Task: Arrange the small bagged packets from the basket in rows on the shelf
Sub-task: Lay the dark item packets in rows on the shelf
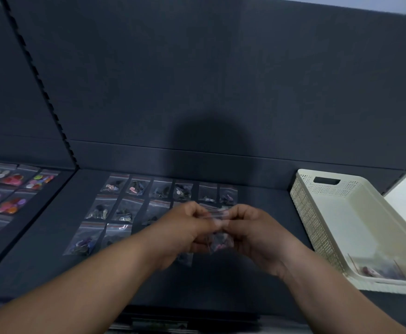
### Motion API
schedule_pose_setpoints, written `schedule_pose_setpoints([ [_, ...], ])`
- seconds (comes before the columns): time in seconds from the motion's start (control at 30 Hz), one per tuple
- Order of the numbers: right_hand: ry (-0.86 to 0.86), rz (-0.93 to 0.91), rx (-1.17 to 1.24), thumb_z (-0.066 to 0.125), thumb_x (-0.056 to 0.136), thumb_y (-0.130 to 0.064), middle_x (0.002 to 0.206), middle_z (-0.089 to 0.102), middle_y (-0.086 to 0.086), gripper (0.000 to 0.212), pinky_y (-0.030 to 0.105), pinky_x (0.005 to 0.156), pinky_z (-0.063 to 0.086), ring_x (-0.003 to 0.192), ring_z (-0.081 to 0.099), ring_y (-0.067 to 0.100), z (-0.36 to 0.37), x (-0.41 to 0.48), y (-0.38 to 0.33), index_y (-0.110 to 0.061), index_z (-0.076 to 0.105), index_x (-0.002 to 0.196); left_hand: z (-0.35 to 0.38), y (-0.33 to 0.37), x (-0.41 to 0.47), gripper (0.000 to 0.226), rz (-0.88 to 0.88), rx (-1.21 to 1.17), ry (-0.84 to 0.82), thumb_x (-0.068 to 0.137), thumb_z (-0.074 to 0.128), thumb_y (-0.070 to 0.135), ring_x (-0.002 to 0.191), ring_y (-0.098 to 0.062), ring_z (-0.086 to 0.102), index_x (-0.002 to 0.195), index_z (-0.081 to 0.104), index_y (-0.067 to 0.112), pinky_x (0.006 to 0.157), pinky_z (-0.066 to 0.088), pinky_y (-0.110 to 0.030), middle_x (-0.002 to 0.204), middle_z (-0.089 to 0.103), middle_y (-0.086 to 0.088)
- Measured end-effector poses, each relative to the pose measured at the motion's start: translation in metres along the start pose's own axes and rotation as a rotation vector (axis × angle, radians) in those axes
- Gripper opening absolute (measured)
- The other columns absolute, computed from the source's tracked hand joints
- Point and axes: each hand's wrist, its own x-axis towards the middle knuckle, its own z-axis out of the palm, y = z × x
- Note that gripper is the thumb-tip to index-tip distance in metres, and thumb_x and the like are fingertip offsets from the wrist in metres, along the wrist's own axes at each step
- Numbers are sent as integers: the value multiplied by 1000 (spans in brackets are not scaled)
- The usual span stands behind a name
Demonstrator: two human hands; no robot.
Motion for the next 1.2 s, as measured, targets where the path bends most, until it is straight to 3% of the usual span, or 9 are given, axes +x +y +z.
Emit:
schedule_pose_setpoints([
  [0.13,65,-23,-24,53,86,11,67,59,8,18,28,54,50,51,57,14,-3,3,9,-8,52,87,2,-8,5,32,-8,150,-15,78,68,-4,77,-18,63,106,56,8,63,53,-25,90,65,-12],
  [0.27,154,-7,-289,56,83,9,68,56,11,19,28,52,50,55,56,17,-7,8,25,-8,51,90,-8,-15,12,25,80,552,112,80,71,13,70,-10,59,95,53,22,60,48,-22,85,66,0],
  [0.33,226,-31,-683,57,82,1,74,59,7,20,31,62,51,64,58,18,-11,9,32,-12,52,97,-16,-21,14,22,149,746,178,81,69,19,78,-10,60,93,52,26,67,49,-25,88,63,5],
  [0.4,283,-122,-1206,60,82,-14,94,61,2,30,28,74,47,84,61,19,-16,9,37,-20,50,110,-23,-26,14,16,209,915,208,83,64,19,86,-11,58,93,55,26,74,48,-27,90,58,9],
  [0.47,317,-270,-1407,60,84,-23,111,55,-1,34,26,80,42,101,58,20,-18,3,37,-23,49,116,-29,-32,13,14,275,1052,205,85,59,17,94,-12,54,97,59,23,77,42,-23,97,55,8],
  [0.57,175,-490,-1362,63,83,-23,106,56,-3,23,20,83,39,103,53,16,-24,3,40,-21,62,106,-35,-38,12,19,358,1192,199,87,57,22,106,-13,48,106,62,22,82,36,-19,109,53,5],
  [0.67,-2,-510,-1383,66,81,-27,98,58,-4,18,20,84,40,101,52,15,-25,8,49,-23,68,99,-36,-44,10,23,338,1240,167,88,56,25,112,-14,46,110,63,24,90,38,-22,114,52,4],
  [0.87,-18,-514,-1325,66,84,-32,105,59,-2,27,22,90,41,105,51,14,-14,15,56,-23,67,109,-37,-49,9,21,338,1258,138,89,57,28,109,-14,48,108,65,25,89,39,-23,110,51,4],
  [1.2,-53,-538,-1309,64,85,-34,103,59,-2,25,28,89,44,103,52,16,-11,21,56,-23,67,107,-40,-46,10,22,349,1258,117,89,57,28,111,-13,45,110,62,25,85,36,-20,111,49,5],
])
